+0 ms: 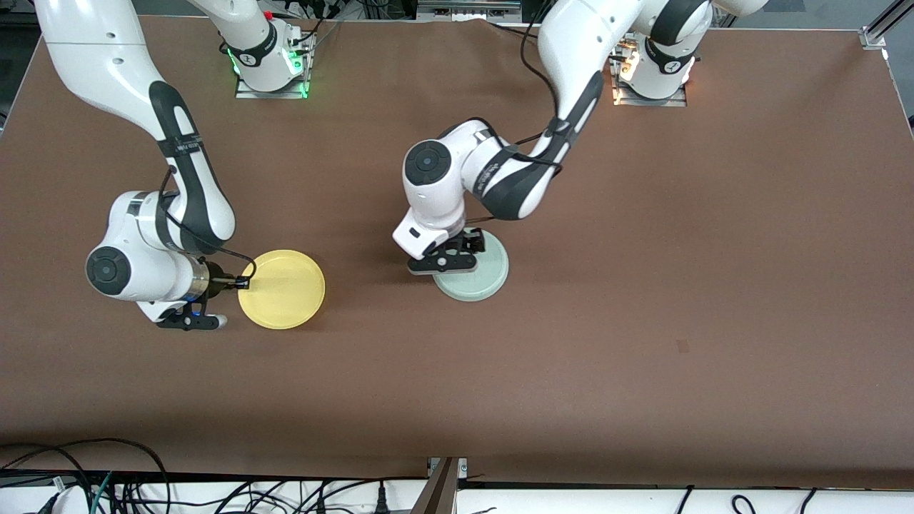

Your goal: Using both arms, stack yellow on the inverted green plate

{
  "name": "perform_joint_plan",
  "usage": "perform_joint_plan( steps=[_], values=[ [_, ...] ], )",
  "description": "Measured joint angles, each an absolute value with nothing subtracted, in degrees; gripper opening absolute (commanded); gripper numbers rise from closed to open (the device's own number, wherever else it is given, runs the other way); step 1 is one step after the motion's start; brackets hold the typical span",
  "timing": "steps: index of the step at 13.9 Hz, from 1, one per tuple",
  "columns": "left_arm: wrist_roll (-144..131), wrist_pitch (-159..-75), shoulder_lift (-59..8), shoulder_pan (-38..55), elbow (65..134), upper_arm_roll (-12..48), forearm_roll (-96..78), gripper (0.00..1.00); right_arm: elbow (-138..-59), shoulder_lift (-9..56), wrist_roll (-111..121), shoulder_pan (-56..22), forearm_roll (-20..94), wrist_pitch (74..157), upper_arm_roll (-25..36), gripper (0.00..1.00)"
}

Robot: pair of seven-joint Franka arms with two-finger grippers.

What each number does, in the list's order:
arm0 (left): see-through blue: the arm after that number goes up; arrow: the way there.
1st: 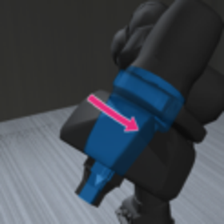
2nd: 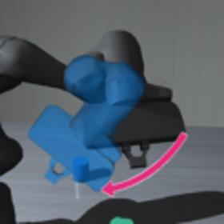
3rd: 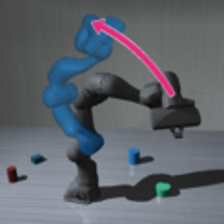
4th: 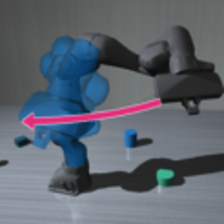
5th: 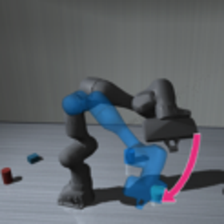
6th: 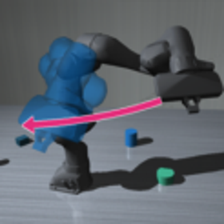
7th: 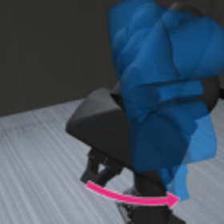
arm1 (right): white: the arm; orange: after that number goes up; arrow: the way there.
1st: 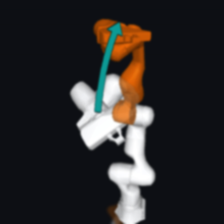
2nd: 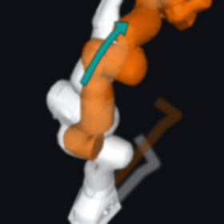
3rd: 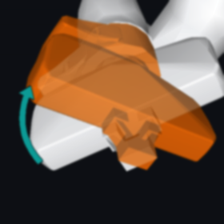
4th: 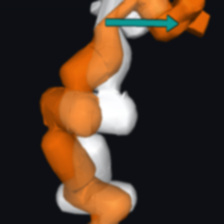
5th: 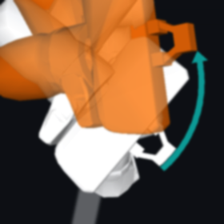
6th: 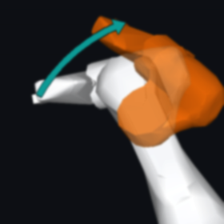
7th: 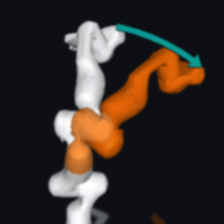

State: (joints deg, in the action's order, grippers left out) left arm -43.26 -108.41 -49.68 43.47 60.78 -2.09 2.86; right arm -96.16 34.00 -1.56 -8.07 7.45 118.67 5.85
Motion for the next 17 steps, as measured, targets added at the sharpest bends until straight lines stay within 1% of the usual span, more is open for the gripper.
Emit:
perform_joint_plan(
  steps=[3,5,6,10,13,15,17],
  values=[
    [-30.3,-95.5,-40.5,35.3,62.5,-2.4,2.9,1.00,-95.8,32.4,-1.9,-8.1,7.6,117.0,5.7,0.00],
    [-22.8,-89.3,-35.5,29.2,63.8,-2.6,2.9,1.00,-95.8,31.9,-3.2,-8.1,7.9,116.9,4.8,0.00],
    [-20.0,-87.7,-33.7,26.4,64.3,-2.6,2.9,1.00,-95.8,31.9,-5.2,-8.1,8.0,116.9,3.8,0.00],
    [-8.8,-84.4,-29.0,16.8,65.0,-2.6,2.8,1.00,-95.7,31.6,-15.6,-8.5,8.0,116.1,-2.2,0.00],
    [-5.1,-82.5,-26.1,12.1,65.3,-2.5,2.8,1.00,-95.7,30.3,-22.4,-8.5,8.3,115.3,-7.3,0.00],
    [-0.6,-82.3,-23.6,9.5,66.8,-2.5,2.8,1.00,-95.6,30.0,-27.0,-8.8,9.5,115.5,-10.7,0.00],
    [0.5,-83.9,-20.4,7.5,70.2,-2.4,2.6,1.00,-95.2,30.0,-30.7,-10.1,10.8,116.1,-12.3,0.00]
  ],
)
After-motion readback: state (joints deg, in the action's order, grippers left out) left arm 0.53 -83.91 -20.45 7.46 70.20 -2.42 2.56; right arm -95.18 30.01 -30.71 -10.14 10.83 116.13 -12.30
